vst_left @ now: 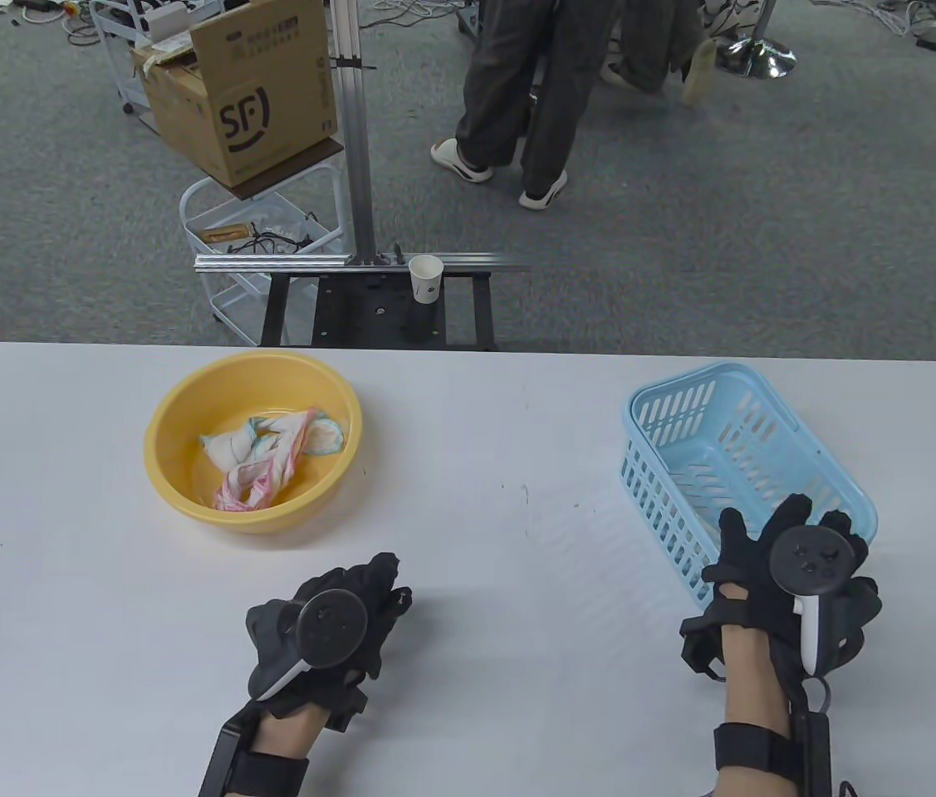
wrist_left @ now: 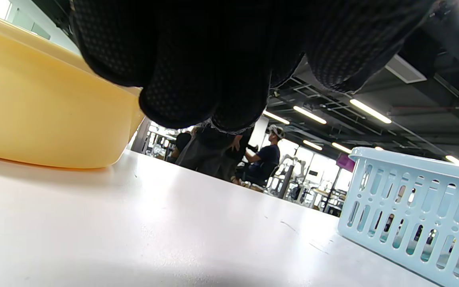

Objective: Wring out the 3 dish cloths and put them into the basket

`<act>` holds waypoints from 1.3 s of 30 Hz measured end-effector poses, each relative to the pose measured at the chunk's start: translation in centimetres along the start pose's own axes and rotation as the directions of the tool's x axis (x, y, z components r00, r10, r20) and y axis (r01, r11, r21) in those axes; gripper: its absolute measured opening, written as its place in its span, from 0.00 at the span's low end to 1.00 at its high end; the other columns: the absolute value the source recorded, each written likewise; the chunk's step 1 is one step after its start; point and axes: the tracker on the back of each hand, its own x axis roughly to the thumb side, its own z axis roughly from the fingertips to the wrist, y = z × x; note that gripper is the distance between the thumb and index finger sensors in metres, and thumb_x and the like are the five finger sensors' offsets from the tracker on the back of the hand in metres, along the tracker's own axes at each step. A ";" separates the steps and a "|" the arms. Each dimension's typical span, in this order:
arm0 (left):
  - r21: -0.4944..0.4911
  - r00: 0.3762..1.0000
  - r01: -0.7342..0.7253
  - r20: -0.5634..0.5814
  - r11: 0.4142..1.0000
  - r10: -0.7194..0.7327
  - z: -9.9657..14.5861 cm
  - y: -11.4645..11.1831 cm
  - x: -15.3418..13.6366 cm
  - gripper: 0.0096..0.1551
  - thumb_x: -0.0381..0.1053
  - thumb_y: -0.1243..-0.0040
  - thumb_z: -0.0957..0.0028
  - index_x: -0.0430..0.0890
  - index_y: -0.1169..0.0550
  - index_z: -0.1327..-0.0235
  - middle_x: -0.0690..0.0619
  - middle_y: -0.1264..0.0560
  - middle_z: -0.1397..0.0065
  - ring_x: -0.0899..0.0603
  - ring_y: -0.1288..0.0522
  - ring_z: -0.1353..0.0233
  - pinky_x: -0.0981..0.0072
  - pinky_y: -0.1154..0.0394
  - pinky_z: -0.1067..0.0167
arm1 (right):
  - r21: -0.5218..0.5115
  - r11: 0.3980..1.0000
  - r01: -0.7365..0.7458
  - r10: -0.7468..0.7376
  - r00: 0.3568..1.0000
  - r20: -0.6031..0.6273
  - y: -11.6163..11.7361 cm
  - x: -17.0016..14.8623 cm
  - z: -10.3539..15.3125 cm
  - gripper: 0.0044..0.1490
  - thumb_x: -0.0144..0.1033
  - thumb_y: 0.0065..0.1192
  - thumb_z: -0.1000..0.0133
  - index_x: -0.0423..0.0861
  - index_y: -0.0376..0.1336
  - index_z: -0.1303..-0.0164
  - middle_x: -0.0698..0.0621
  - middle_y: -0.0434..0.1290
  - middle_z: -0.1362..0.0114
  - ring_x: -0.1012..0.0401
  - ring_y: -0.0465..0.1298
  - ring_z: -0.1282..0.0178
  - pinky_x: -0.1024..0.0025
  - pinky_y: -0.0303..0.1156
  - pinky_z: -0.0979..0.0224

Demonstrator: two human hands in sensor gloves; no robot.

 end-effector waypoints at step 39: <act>-0.134 0.987 0.004 -0.158 0.991 -0.025 -0.2 -1.4 -2.5 0.55 0.71 0.38 0.53 0.60 0.50 0.17 0.61 0.57 0.14 0.44 0.61 0.12 0.37 0.62 0.20 | 0.162 0.969 -0.187 0.007 0.677 0.736 14.7 8.2 12.4 0.54 0.68 0.62 0.44 0.53 0.44 0.17 0.41 0.37 0.13 0.38 0.37 0.14 0.27 0.37 0.24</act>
